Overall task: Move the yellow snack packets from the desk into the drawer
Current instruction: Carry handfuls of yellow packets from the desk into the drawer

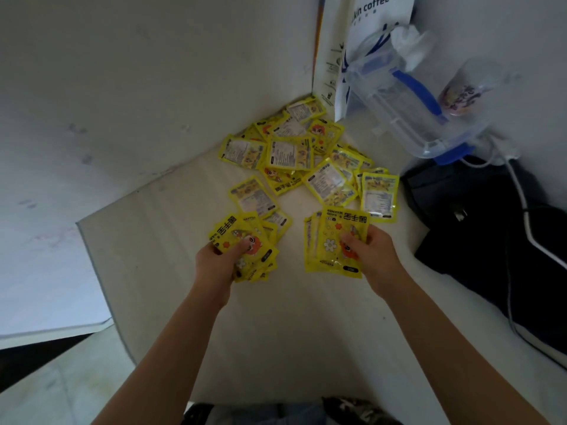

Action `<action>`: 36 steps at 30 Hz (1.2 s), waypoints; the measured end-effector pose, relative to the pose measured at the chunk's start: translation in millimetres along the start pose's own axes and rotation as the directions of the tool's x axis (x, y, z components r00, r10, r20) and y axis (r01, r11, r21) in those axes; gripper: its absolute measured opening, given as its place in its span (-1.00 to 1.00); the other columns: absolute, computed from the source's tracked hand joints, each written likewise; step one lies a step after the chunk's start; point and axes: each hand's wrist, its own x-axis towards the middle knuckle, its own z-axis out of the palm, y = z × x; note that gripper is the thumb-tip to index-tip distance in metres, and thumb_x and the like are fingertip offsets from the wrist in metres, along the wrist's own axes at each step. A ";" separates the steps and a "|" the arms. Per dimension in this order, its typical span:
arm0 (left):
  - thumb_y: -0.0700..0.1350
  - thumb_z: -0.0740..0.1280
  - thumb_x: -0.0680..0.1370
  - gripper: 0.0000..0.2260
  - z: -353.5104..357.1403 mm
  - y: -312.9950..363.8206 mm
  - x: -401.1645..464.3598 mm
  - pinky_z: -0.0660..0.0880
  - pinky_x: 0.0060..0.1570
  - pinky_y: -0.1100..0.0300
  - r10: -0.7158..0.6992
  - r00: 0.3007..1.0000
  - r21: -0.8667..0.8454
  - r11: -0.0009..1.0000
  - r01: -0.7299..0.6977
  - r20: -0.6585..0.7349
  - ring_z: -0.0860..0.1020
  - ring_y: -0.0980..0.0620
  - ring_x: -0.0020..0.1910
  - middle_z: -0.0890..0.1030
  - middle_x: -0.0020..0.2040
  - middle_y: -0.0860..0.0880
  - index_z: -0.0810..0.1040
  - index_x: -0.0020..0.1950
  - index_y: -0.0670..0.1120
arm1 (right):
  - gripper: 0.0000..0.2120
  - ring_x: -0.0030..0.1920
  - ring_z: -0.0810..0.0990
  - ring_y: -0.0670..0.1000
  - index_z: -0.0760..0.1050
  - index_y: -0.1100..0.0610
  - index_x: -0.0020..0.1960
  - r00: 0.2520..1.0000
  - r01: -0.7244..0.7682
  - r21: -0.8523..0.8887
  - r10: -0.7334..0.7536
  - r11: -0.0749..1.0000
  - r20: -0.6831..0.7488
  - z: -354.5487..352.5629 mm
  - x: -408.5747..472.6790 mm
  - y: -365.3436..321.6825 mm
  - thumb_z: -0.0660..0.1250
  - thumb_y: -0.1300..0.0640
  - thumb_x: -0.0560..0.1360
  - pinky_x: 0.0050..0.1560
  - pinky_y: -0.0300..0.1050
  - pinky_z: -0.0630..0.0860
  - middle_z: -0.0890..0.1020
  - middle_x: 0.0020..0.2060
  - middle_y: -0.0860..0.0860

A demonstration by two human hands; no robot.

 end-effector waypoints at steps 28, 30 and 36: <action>-0.30 0.48 0.42 -0.78 -86.2 -145.2 -183.8 0.57 0.04 -0.26 -0.121 0.890 0.349 0.936 -0.045 0.439 0.68 -0.18 -0.03 0.71 -0.05 -0.16 0.64 0.04 -0.16 | -0.90 -0.17 0.65 0.09 0.61 0.16 -0.01 0.871 0.031 0.365 0.154 0.930 -0.467 -16.3 -325.9 215.3 0.38 0.26 0.48 -0.06 0.13 0.63 0.68 -0.18 0.10; -0.30 0.49 0.40 -0.75 -79.9 -158.7 -200.7 0.60 -0.01 -0.18 -0.132 0.867 0.376 0.924 -0.067 0.480 0.68 -0.15 -0.04 0.71 -0.05 -0.13 0.64 0.06 -0.13 | -0.90 -0.17 0.66 0.09 0.60 0.18 -0.01 0.848 0.051 0.391 0.167 0.919 -0.503 -28.6 -351.5 229.4 0.38 0.26 0.49 -0.07 0.11 0.64 0.68 -0.16 0.11; -0.28 0.51 0.38 -0.68 -51.0 -208.9 -262.7 0.62 -0.09 -0.10 -0.182 0.786 0.443 0.888 -0.127 0.591 0.69 -0.11 -0.05 0.71 -0.02 -0.10 0.62 0.10 -0.09 | -0.79 -0.09 0.70 0.15 0.54 0.18 0.08 0.772 0.139 0.515 0.233 0.846 -0.591 -76.3 -427.6 279.0 0.41 0.28 0.45 -0.08 0.16 0.64 0.70 -0.07 0.11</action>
